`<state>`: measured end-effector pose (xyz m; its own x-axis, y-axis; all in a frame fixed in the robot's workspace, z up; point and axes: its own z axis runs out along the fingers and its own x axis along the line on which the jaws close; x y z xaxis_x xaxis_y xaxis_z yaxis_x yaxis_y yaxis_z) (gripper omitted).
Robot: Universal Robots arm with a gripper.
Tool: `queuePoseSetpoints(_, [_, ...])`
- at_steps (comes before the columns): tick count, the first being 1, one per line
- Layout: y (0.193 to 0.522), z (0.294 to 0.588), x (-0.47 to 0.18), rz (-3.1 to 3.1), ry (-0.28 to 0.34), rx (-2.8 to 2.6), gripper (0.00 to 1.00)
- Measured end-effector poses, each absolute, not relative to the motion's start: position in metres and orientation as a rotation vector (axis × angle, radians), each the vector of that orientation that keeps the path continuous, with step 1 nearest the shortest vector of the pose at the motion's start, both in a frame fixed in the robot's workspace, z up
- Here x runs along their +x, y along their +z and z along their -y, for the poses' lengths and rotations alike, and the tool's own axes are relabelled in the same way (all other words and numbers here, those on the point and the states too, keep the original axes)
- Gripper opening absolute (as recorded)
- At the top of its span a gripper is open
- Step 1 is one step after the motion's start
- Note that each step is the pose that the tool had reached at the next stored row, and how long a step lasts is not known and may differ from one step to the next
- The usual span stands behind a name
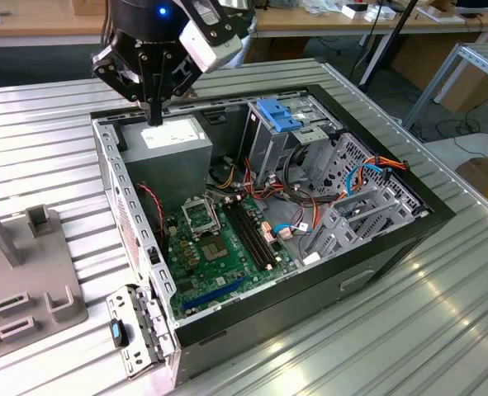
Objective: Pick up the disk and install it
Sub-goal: 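Reach for the disk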
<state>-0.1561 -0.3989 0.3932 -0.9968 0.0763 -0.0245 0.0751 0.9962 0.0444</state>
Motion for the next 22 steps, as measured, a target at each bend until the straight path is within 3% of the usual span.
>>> queuePoseSetpoints(22, [0.392,0.399,-0.231,-3.113,0.068,0.118,0.11])
